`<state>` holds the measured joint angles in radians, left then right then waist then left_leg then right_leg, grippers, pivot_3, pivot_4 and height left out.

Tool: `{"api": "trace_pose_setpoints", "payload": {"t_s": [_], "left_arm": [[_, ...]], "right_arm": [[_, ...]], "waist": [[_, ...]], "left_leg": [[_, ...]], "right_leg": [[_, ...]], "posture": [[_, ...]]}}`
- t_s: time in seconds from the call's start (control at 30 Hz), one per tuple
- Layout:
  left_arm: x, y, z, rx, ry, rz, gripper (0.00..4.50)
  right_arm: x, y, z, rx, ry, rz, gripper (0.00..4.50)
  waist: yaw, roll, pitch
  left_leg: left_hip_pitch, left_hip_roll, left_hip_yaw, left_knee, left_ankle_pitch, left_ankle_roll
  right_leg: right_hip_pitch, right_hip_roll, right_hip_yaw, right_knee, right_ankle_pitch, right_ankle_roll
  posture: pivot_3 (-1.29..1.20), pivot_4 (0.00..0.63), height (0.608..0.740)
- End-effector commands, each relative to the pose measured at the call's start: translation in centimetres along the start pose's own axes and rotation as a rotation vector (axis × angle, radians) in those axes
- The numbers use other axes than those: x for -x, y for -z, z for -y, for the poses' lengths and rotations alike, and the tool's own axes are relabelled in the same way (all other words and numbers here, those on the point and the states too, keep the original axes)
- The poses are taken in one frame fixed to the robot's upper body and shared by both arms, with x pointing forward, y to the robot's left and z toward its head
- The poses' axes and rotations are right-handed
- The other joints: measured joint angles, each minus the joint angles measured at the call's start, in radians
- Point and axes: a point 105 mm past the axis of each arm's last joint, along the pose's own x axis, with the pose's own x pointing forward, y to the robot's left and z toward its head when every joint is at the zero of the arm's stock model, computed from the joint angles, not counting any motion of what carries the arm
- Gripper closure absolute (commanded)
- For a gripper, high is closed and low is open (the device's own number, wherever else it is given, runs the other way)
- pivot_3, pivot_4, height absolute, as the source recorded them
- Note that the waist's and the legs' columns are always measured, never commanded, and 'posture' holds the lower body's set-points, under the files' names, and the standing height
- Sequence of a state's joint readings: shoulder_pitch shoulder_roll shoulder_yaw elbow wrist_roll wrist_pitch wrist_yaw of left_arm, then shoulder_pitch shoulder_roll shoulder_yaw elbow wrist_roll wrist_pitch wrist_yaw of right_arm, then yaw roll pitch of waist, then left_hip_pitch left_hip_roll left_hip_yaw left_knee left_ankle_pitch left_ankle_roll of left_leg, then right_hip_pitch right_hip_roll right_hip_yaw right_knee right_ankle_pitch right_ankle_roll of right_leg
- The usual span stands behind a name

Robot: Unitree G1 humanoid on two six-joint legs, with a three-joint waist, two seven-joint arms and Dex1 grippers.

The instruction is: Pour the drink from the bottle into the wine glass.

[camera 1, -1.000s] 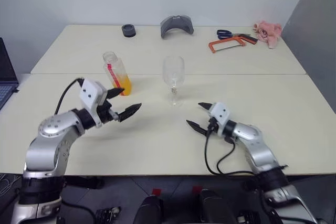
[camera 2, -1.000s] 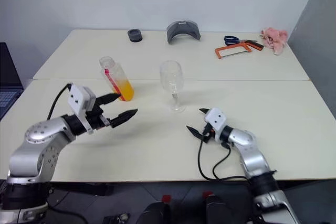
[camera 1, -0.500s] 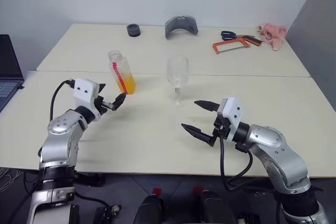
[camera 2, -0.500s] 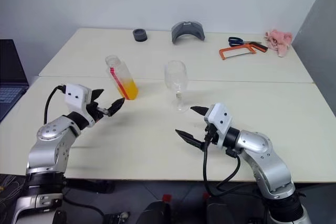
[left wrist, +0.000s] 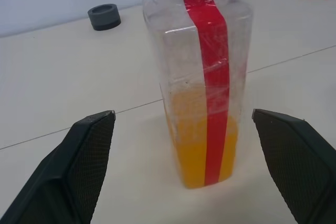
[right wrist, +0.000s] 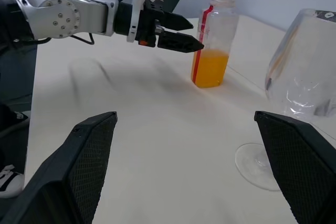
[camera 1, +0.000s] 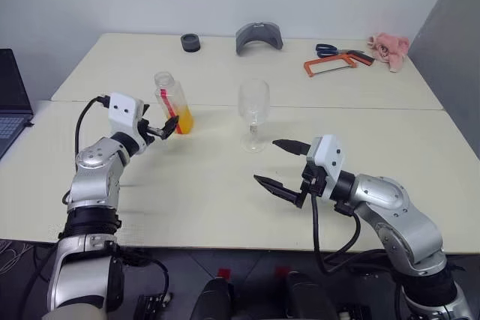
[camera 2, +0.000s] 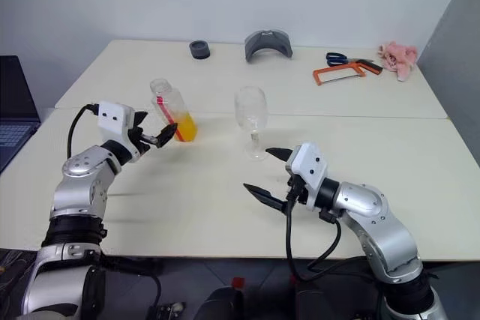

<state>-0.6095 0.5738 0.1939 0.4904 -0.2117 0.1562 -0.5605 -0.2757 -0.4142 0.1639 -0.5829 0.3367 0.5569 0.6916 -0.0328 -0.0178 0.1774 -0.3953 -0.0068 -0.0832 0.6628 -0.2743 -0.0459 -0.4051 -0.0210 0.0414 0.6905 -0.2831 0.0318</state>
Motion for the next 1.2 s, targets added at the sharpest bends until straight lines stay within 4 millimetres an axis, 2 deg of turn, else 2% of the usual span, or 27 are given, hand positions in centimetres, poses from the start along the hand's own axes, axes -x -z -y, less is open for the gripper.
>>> {"api": "trace_pose_setpoints", "payload": {"t_s": [0.03, 0.57, 0.7, 0.9, 1.03, 1.2], "left_arm": [[-0.7, -1.2, -0.3, -0.021, -0.009, 0.037, 0.0], [-2.8, -1.2, 0.4, -0.008, 0.038, 0.041, 0.0], [-3.1, -1.2, 0.9, 0.011, 0.056, 0.055, 0.88], [-3.1, -1.4, 1.5, -0.009, 0.078, 0.079, 2.74], [-3.1, -2.2, 2.5, -0.066, 0.123, 0.113, 2.88], [-3.2, -5.2, 4.2, -0.215, 0.177, 0.205, 2.88]], "right_arm": [[0.0, -1.6, -0.3, 0.034, -0.019, 0.045, 0.03], [0.1, -1.6, -0.2, 0.054, -0.008, 0.035, 0.03], [0.2, -1.8, 0.0, 0.065, 0.002, 0.042, 0.0], [0.2, -2.0, 0.1, 0.081, 0.008, 0.052, 0.0], [0.2, -2.1, 0.2, 0.088, 0.015, 0.055, 0.0], [0.4, -2.8, 0.9, 0.084, 0.051, 0.083, 0.0]], "waist": [[0.0, 0.0, 0.0], [0.0, 0.0, 0.0], [0.0, 0.0, 0.0], [0.0, -0.001, 0.0], [0.0, -0.001, 0.0], [0.001, -0.002, 0.001]], "left_leg": [[0.0, 0.0, 0.0, 0.0, 0.0, 0.0], [-0.001, -0.001, 0.0, 0.0, 0.0, 0.0], [-0.001, -0.001, 0.0, 0.001, 0.0, 0.0], [-0.001, -0.001, 0.0, 0.001, 0.0, 0.0], [-0.002, -0.001, 0.0, 0.001, 0.0, 0.0], [-0.002, 0.0, 0.0, 0.001, 0.0, 0.0]], "right_leg": [[0.0, 0.0, 0.0, 0.0, 0.0, 0.0], [0.0, 0.0, 0.0, 0.0, 0.0, 0.0], [0.0, 0.0, -0.001, 0.0, 0.0, 0.0], [-0.001, 0.0, -0.001, 0.0, 0.0, 0.0], [-0.001, 0.0, -0.001, 0.0, 0.0, 0.0], [-0.001, 0.0, -0.001, 0.0, 0.0, 0.0]], "posture": [[0.0, 0.15, 0.74], [0.0, 0.15, 0.74], [0.0, 0.15, 0.74], [0.0, 0.15, 0.74], [0.0, 0.15, 0.74], [0.0, 0.15, 0.74]]}}
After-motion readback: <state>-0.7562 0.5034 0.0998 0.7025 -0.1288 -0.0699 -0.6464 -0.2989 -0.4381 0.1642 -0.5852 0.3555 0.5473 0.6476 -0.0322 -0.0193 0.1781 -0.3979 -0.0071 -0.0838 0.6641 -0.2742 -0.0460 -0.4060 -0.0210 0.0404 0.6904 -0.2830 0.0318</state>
